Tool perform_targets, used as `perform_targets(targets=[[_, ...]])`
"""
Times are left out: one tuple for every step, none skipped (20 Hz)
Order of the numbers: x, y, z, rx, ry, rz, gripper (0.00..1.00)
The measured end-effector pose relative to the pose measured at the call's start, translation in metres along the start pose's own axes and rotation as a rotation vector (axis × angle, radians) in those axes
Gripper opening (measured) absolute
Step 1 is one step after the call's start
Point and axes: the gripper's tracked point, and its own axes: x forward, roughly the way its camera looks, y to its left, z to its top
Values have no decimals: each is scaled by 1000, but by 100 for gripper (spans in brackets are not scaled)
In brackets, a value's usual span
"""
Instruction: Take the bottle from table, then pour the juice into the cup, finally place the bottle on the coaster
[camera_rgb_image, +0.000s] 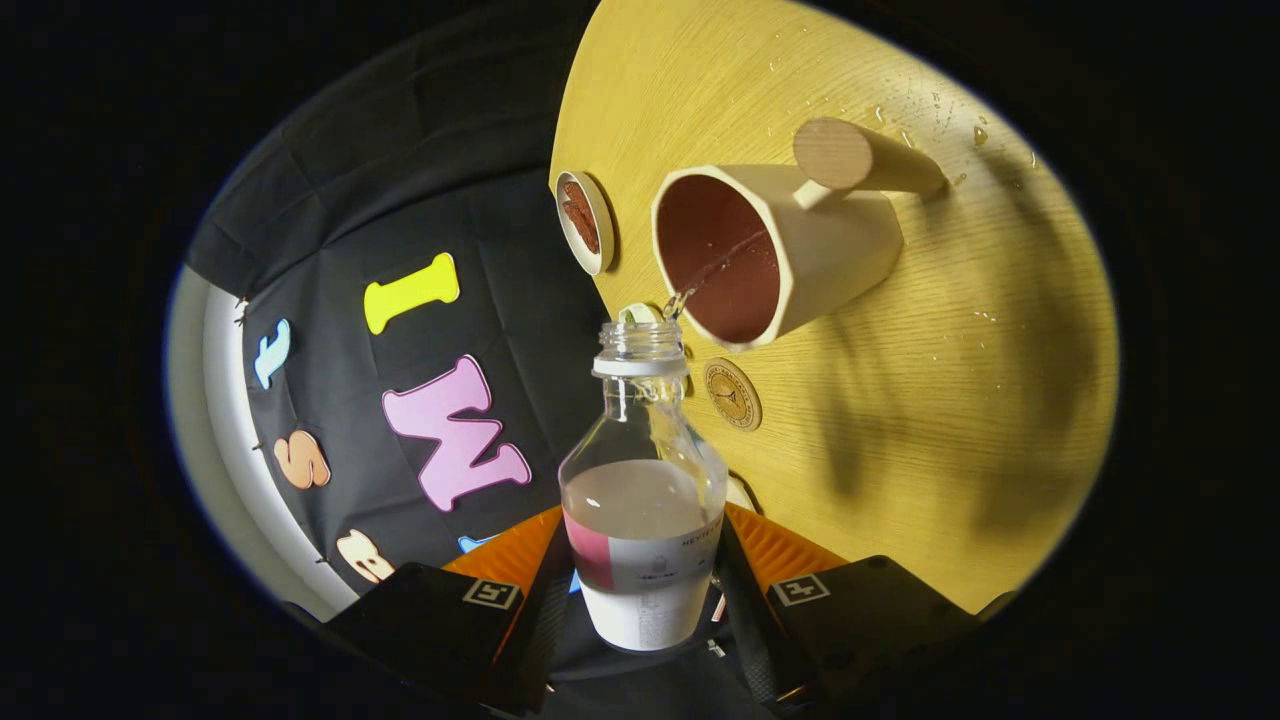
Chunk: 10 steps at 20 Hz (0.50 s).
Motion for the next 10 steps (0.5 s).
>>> perform_targets(targets=[[0, 1, -1, 5, 2, 2, 76], [0, 1, 0, 11, 1, 2, 76], [1, 1, 0, 19, -1, 3, 76], [1, 1, -1, 29, -1, 3, 76], [1, 1, 0, 42, -1, 3, 76], [1, 2, 1, 53, -3, 5, 76], [1, 3, 1, 58, -5, 8, 76], [0, 3, 1, 62, -7, 7, 76], [1, 3, 2, 72, -7, 8, 76], [1, 4, 1, 85, -8, 11, 76]])
